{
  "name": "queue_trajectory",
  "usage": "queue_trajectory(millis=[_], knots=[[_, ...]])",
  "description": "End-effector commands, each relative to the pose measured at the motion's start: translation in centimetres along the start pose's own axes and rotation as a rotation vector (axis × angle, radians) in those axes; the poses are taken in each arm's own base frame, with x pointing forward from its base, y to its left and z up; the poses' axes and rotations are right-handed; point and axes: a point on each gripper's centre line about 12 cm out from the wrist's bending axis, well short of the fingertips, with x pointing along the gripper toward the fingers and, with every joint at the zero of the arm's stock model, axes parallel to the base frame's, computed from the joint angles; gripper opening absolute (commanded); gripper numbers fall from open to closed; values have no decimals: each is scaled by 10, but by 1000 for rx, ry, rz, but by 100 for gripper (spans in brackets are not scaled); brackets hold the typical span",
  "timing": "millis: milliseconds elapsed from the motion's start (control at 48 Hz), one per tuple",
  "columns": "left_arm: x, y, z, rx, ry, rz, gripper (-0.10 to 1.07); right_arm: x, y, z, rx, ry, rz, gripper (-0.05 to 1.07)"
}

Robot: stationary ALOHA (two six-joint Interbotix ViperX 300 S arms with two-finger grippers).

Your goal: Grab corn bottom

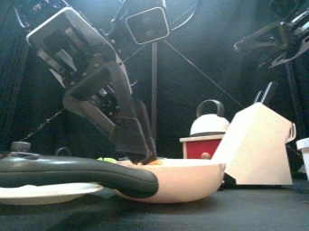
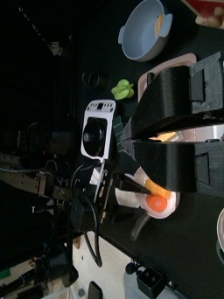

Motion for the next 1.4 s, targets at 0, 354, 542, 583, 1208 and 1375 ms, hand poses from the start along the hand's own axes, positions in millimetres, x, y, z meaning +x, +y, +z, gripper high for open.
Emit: queue_trajectory(millis=[0,354,542,583,1208,1375], knots=[[-4,0,13,-11,-26,-1,83,1,0,4,0,-14,-2,2],[-3,9,13,-88,-5,6,83,1,-1,4,-1,-15,-5,2],[-1,16,15,-108,-1,15,83,2,-2,4,0,-12,-7,2],[0,17,14,-111,3,17,83,2,-1,4,0,-12,-6,2],[4,25,12,-81,49,31,76,2,-1,2,0,-4,-6,2],[3,24,15,-60,36,34,76,2,-1,1,-1,-3,-6,2]])
